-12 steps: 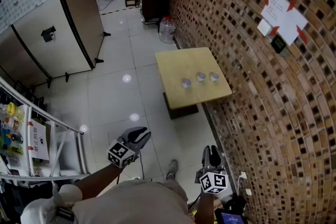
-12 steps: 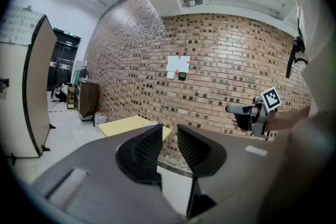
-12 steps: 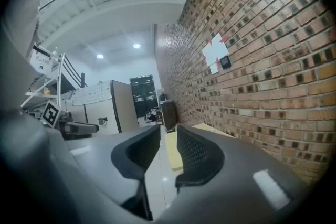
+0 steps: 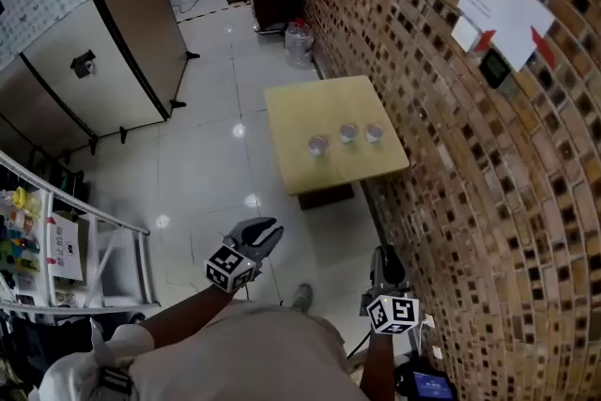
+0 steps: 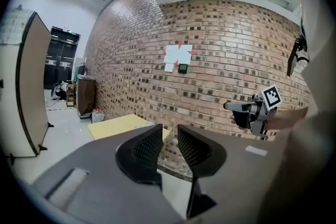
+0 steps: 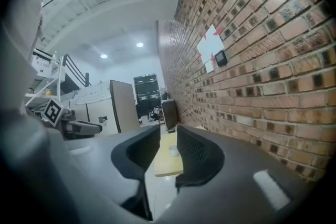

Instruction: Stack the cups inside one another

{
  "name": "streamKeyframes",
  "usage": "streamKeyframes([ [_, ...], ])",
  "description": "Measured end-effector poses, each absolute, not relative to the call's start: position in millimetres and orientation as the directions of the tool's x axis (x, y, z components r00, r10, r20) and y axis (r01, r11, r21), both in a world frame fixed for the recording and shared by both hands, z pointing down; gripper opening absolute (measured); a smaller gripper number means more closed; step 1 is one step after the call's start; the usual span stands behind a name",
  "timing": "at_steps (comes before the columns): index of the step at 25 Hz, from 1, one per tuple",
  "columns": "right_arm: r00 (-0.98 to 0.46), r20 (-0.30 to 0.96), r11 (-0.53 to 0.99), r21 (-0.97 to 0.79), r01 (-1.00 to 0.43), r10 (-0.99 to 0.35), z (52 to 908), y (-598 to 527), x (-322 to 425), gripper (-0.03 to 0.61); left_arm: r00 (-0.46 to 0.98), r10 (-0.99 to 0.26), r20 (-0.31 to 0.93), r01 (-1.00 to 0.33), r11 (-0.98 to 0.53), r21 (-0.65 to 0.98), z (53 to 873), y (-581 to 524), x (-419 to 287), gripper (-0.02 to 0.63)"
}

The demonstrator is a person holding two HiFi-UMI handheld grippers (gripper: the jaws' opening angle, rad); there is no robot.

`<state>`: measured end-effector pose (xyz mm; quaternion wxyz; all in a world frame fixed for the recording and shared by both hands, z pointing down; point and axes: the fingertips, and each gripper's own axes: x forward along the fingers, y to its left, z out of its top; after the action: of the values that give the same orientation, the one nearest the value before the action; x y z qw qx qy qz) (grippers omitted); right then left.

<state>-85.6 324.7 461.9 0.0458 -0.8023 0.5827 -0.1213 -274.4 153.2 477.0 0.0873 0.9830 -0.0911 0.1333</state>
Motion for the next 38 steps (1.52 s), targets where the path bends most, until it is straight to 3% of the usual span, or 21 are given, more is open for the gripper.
streamKeyframes([
  [19, 0.206, 0.17, -0.244, -0.243, -0.939, -0.964, 482, 274, 29, 0.092, 0.895, -0.294, 0.336, -0.335, -0.94, 0.069, 484, 109, -211, 0.106],
  [38, 0.19, 0.244, -0.239, -0.191, -0.952, -0.951, 488, 118, 138, 0.092, 0.889, -0.208, 0.407, -0.242, -0.97, 0.034, 544, -29, -67, 0.112],
])
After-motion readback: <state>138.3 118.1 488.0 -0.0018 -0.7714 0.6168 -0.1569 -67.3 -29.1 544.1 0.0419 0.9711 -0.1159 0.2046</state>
